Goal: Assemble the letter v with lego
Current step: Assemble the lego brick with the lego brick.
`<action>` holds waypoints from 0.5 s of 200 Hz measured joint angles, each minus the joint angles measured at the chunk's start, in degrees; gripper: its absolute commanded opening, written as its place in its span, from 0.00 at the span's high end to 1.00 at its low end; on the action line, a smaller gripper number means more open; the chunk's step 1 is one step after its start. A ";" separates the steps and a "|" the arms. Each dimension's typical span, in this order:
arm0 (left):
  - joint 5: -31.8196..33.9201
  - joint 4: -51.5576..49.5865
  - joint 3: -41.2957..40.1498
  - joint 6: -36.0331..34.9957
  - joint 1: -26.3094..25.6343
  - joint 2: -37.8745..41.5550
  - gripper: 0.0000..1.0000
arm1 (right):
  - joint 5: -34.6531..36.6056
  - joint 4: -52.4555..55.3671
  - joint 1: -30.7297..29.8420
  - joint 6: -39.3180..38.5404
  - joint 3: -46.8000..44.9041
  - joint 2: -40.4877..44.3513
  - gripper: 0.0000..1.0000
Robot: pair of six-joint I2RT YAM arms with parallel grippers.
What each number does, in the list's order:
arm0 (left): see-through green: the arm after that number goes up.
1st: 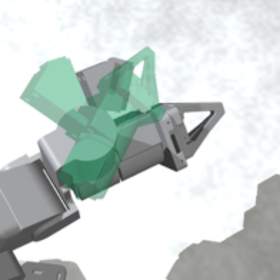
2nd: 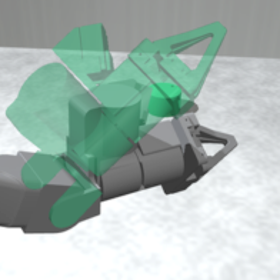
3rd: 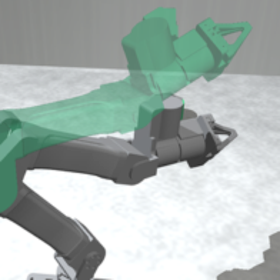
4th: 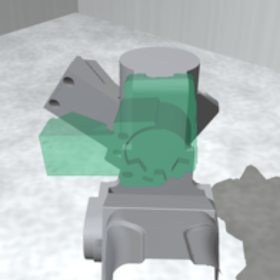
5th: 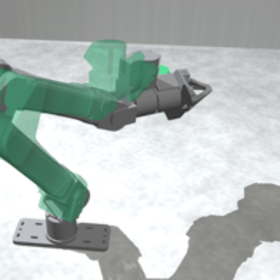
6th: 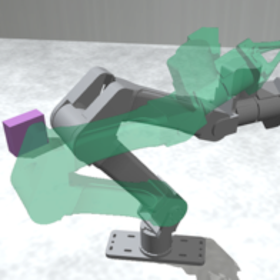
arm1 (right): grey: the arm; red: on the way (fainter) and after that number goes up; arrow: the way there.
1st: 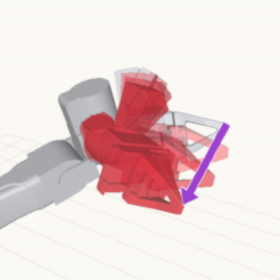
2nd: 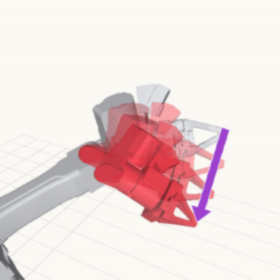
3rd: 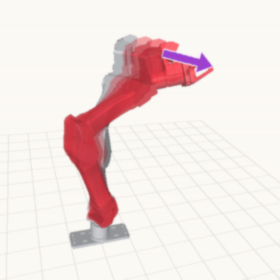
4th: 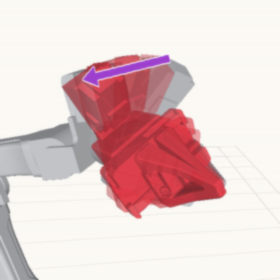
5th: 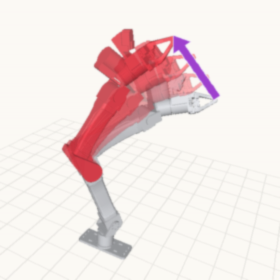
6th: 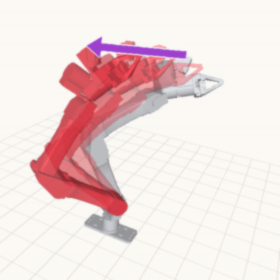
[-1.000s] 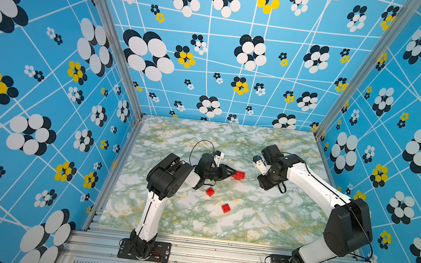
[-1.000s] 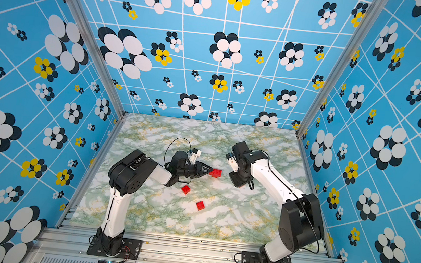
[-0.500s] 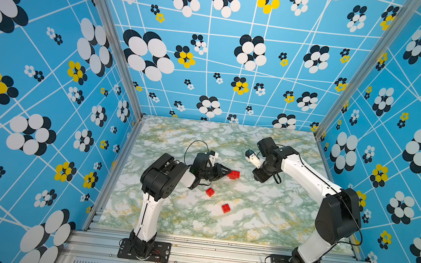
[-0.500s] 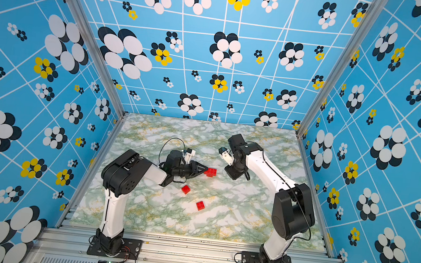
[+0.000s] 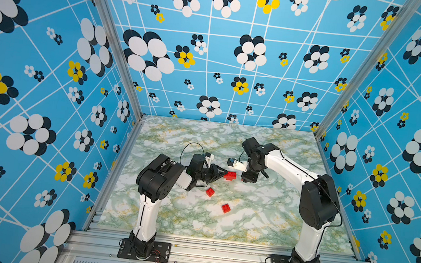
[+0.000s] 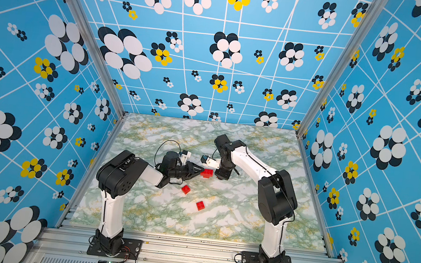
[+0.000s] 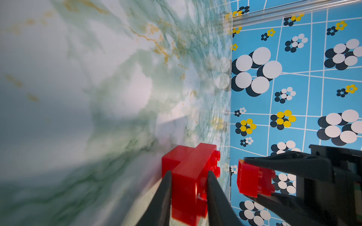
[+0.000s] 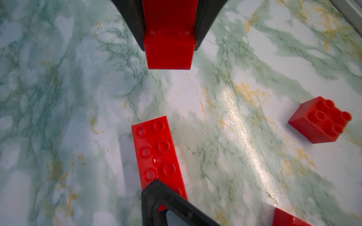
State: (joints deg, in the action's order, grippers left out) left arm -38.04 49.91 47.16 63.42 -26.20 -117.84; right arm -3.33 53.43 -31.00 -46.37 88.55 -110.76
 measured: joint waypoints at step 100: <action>-0.15 -1.09 0.00 -1.62 -0.07 0.33 0.86 | -0.46 3.06 -0.15 -6.95 10.71 -7.98 1.00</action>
State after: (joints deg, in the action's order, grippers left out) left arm -38.20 48.82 47.16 61.80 -26.26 -117.51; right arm -3.79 56.49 -31.16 -53.32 99.26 -118.74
